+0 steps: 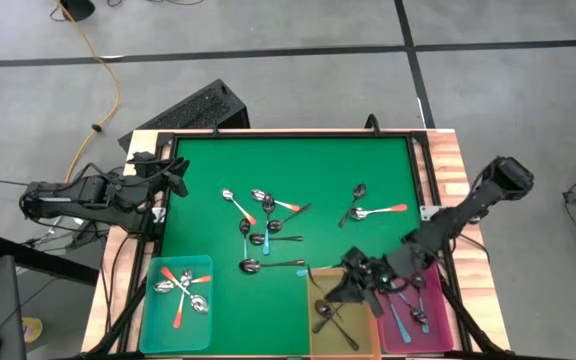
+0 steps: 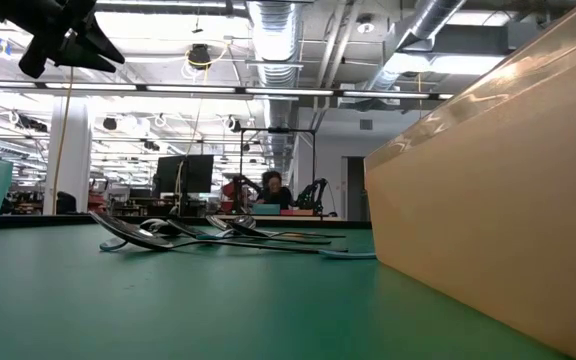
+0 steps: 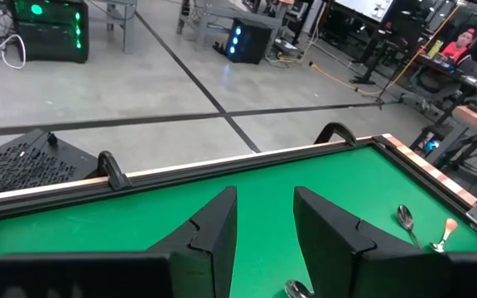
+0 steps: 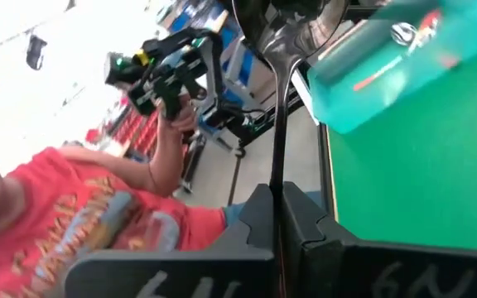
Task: Sort silverware by color (type)
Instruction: Put the black spoon into the orange bin
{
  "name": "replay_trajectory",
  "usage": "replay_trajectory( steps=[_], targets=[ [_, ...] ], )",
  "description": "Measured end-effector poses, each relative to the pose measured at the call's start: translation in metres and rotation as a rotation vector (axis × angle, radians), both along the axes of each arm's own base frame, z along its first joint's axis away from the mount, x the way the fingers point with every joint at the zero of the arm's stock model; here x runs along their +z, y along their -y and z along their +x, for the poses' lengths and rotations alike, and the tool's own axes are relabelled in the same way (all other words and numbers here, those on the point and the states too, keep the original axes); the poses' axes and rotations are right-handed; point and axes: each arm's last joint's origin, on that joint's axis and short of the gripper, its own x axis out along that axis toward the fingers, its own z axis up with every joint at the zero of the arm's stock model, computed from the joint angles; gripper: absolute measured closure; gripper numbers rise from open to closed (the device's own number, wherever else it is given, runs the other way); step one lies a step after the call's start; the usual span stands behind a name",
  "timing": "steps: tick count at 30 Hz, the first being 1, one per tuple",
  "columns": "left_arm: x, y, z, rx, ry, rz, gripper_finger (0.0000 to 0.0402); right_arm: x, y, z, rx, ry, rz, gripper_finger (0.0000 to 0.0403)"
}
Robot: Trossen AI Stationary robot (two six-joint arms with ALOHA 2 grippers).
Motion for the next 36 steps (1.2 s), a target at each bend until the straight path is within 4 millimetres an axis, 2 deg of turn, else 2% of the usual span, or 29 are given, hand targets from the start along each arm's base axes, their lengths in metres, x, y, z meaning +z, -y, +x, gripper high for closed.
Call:
replay_trajectory(
  steps=[8, 18, 23, 26, 31, 36],
  targets=[
    [0.000, 0.000, 0.000, 0.001, 0.000, 0.000, 0.0296, -0.009, -0.026, -0.025, -0.143, -0.130, 0.107, 0.0394],
    [0.000, 0.000, 0.000, 0.000, -0.003, 0.001, 0.0296, -0.023, -0.025, -0.031, -0.185, -0.302, 0.167, 0.0394],
    [0.000, 0.000, 0.000, 0.000, -0.003, 0.002, 0.0296, -0.023, -0.027, -0.033, -0.195, -0.421, 0.113, 0.0394],
    [0.000, 0.000, 0.000, -0.001, -0.004, 0.002, 0.0296, -0.020, -0.024, -0.034, -0.200, -0.527, 0.090, 0.0394],
    [0.000, 0.000, 0.000, 0.000, -0.005, 0.002, 0.0296, -0.006, -0.028, -0.027, -0.204, -0.551, 0.066, 0.0394],
    [0.000, 0.000, 0.000, 0.001, -0.006, 0.003, 0.0296, -0.009, -0.038, -0.015, -0.204, -0.605, 0.032, 0.0394]
  ],
)
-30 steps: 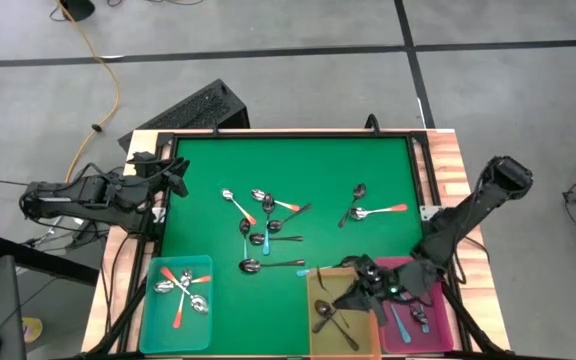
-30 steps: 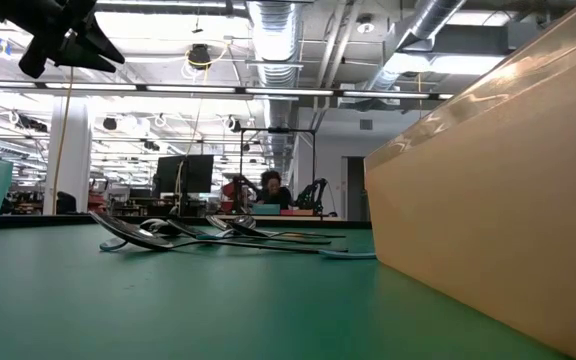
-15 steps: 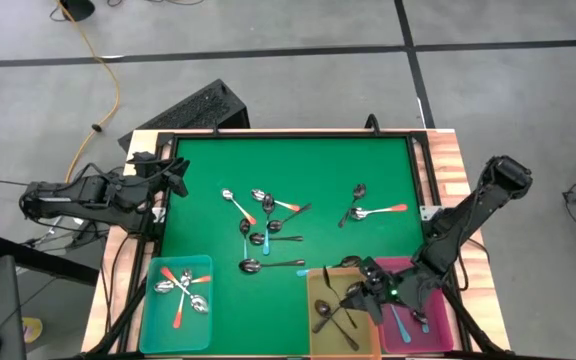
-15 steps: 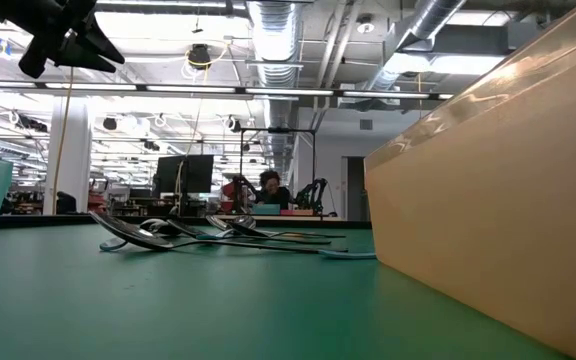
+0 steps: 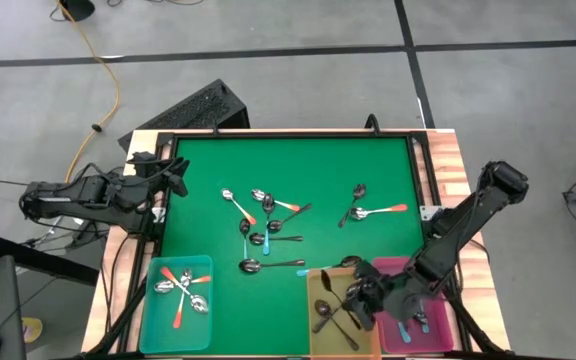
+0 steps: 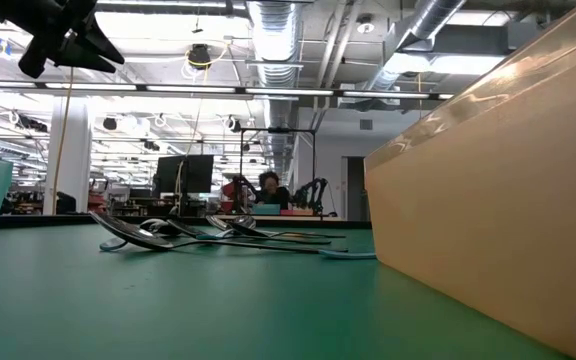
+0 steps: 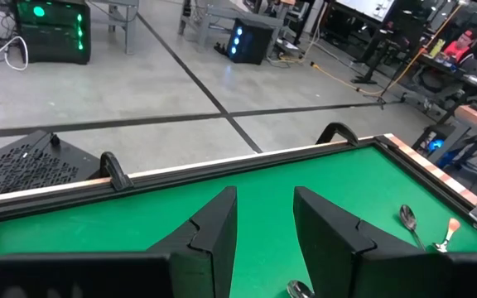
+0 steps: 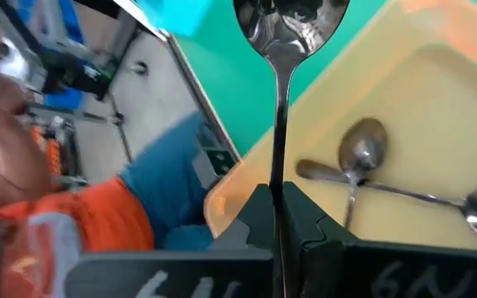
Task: Sort silverware by color (type)
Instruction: Put the black spoon into the orange bin
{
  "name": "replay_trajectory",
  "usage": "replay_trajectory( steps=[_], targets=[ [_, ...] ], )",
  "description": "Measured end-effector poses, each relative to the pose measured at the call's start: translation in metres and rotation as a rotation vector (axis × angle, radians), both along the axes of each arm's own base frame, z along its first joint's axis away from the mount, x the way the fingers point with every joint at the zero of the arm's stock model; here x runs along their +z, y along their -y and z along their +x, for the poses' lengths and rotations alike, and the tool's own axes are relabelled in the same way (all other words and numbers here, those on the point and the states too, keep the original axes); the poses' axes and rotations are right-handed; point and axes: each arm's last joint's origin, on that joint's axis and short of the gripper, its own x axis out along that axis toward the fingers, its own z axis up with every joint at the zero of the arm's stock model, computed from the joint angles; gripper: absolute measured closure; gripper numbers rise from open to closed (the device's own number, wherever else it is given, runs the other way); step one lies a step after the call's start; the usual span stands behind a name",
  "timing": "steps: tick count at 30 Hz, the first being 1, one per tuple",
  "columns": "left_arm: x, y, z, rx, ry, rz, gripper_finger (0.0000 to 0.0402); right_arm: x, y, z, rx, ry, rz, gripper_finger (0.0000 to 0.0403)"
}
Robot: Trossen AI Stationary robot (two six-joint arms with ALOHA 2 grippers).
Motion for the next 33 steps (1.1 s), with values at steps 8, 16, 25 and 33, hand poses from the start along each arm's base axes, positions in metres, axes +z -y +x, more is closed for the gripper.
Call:
replay_trajectory(
  steps=[8, 16, 25, 33],
  targets=[
    [0.000, 0.000, 0.000, 0.001, -0.002, 0.002, 0.0296, -0.019, -0.012, 0.024, 0.064, -0.114, 0.025, 0.0394],
    [0.000, 0.000, 0.000, -0.001, -0.009, 0.008, 0.0296, -0.019, -0.021, 0.014, 0.018, -0.170, 0.088, 0.0394],
    [0.000, 0.000, 0.000, -0.003, -0.013, 0.011, 0.0296, -0.036, -0.022, 0.002, -0.016, -0.383, 0.099, 0.0394],
    [0.000, 0.000, 0.000, -0.003, -0.014, 0.011, 0.0296, -0.036, -0.016, 0.006, -0.029, -0.393, 0.092, 0.0394]
  ],
)
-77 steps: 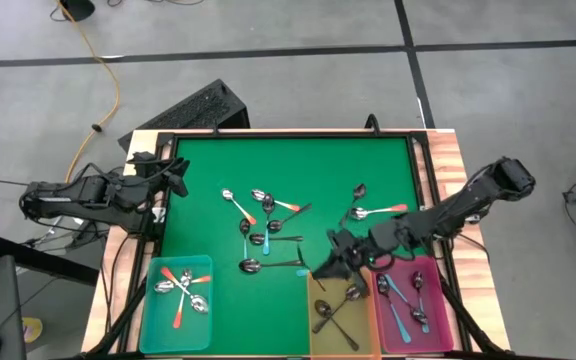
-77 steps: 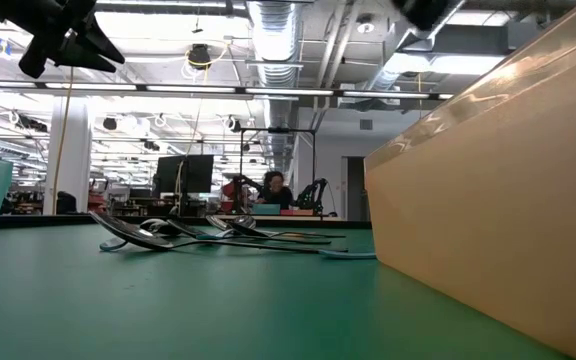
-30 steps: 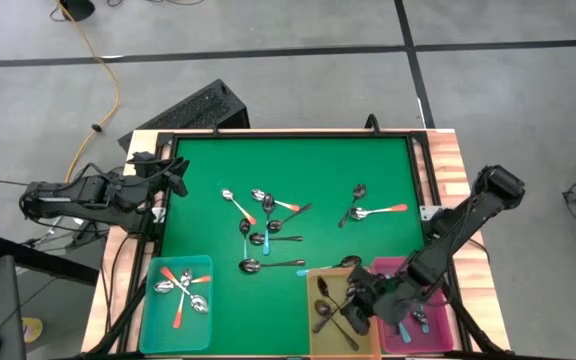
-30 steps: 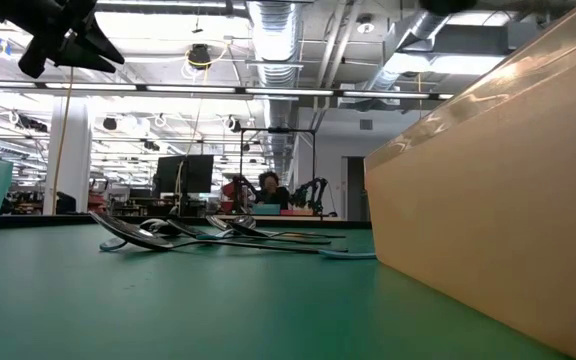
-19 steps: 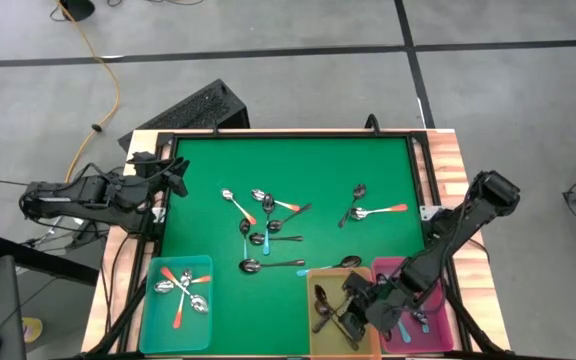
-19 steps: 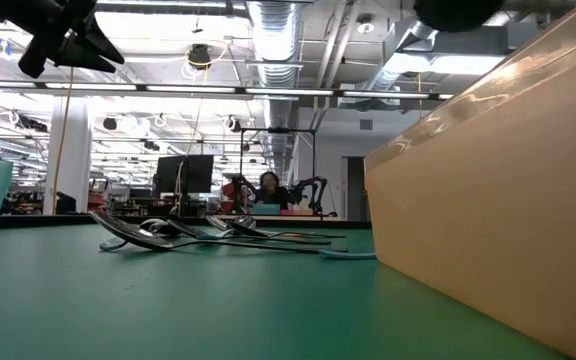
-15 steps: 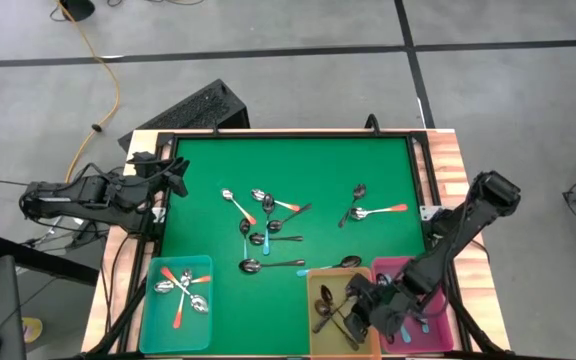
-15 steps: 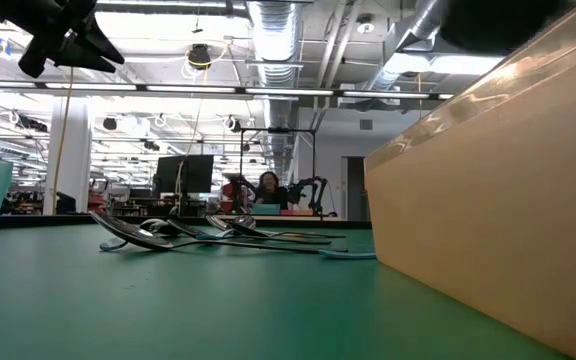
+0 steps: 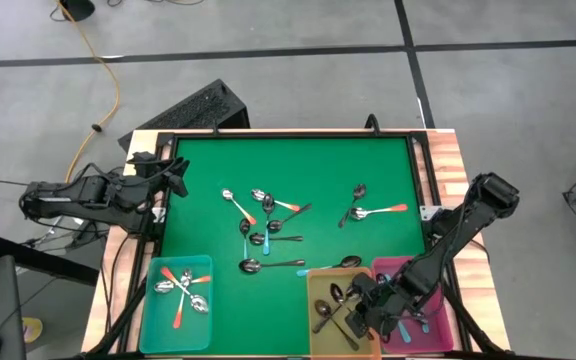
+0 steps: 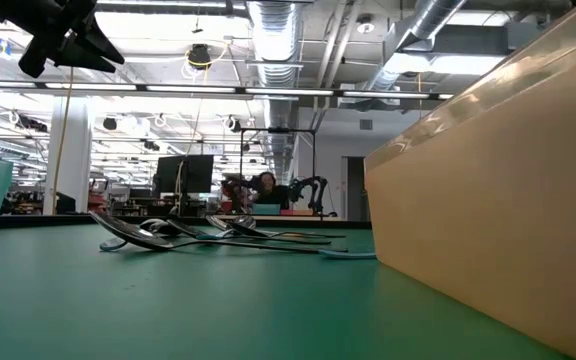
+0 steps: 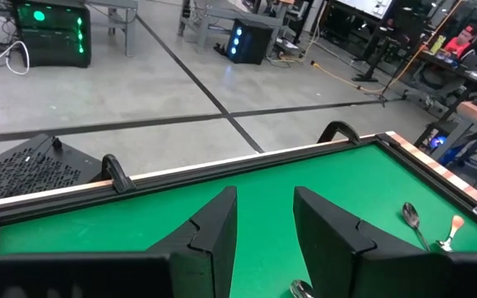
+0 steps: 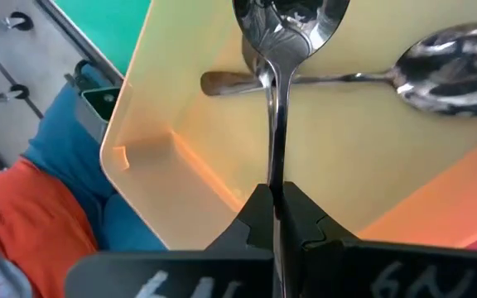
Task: Sort silverware by color (type)
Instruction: Put the black spoon into the orange bin
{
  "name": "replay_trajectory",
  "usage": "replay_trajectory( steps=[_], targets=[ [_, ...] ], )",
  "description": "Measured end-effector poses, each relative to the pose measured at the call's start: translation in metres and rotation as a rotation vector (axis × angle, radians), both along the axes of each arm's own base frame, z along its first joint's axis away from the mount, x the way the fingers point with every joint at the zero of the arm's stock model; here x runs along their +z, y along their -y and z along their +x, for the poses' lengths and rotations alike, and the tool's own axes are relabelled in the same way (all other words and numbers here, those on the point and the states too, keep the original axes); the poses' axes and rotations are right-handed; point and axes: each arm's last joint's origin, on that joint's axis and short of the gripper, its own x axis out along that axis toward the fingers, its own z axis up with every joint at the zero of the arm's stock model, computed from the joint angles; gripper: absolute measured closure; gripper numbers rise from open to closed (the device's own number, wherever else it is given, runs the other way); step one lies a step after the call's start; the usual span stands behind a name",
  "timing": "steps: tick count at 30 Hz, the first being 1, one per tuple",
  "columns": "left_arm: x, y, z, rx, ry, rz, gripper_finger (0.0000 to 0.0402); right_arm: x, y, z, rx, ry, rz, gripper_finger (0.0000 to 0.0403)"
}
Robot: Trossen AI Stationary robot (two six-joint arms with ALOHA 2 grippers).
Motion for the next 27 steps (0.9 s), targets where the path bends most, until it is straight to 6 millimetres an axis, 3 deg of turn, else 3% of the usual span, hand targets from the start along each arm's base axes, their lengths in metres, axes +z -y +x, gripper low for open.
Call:
replay_trajectory(
  steps=[16, 27],
  targets=[
    [0.000, 0.000, 0.000, -0.001, -0.001, 0.000, 0.0296, -0.003, 0.022, 0.014, 0.089, -0.004, -0.097, 0.0394],
    [0.000, 0.000, 0.000, -0.003, 0.000, -0.003, 0.0296, -0.007, 0.023, 0.011, 0.093, -0.028, -0.096, 0.0394]
  ],
)
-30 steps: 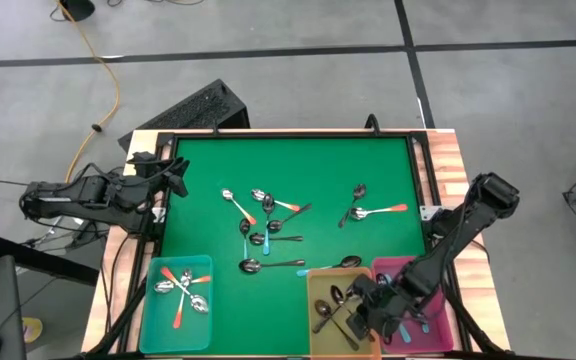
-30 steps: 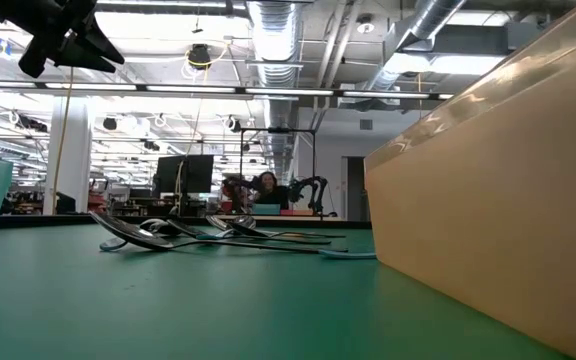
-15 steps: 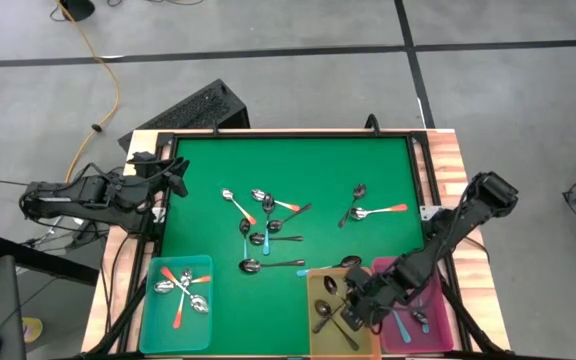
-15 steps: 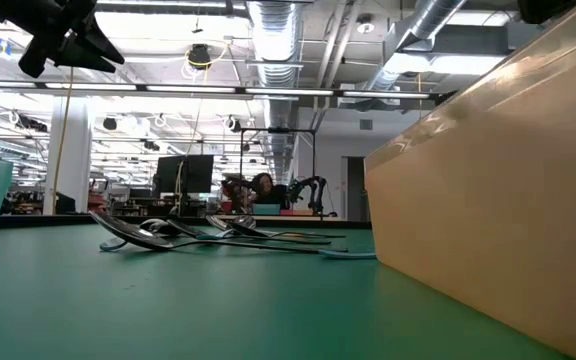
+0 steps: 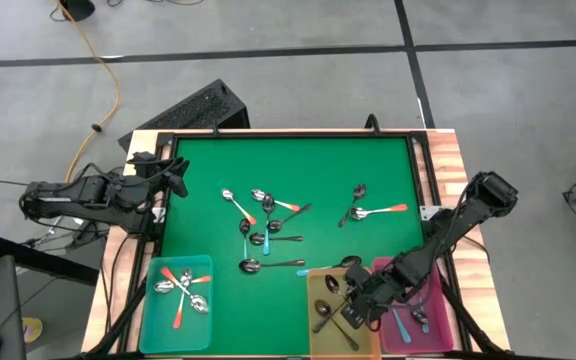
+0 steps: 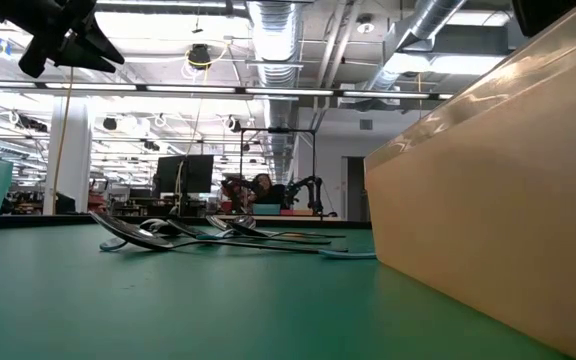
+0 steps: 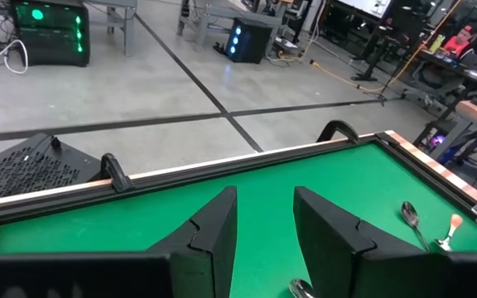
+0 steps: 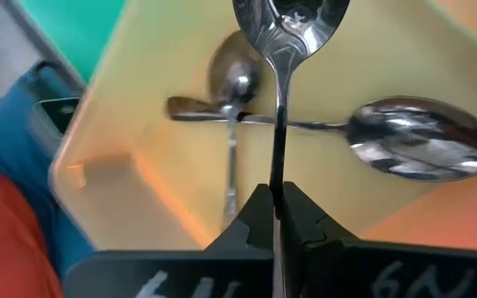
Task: Sort silverware by color (type)
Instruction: Put the black spoon into the orange bin
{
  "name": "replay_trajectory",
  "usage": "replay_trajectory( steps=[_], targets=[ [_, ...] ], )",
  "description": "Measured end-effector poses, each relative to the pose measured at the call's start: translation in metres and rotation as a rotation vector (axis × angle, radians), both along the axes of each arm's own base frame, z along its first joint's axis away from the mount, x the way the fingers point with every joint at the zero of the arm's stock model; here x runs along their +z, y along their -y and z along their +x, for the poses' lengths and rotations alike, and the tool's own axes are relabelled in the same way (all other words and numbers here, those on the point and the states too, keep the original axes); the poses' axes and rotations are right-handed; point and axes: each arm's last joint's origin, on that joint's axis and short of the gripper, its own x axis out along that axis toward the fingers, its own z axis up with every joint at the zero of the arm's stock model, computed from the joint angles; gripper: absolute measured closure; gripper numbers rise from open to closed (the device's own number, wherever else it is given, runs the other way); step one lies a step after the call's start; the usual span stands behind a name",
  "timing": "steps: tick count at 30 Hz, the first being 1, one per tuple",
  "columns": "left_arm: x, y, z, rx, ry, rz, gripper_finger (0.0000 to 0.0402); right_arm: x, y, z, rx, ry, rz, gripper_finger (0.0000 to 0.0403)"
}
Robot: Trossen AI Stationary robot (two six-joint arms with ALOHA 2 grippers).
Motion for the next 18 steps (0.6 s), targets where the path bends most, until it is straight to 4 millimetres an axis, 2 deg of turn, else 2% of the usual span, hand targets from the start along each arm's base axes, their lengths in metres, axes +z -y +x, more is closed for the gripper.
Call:
replay_trajectory(
  steps=[11, 18],
  targets=[
    [0.000, 0.000, 0.000, -0.004, -0.001, -0.002, 0.0296, -0.003, 0.002, 0.000, -0.006, 0.001, -0.028, 0.0394],
    [0.000, 0.000, 0.000, -0.005, 0.001, -0.003, 0.0296, -0.027, 0.000, 0.016, 0.097, -0.054, -0.005, 0.0394]
  ],
)
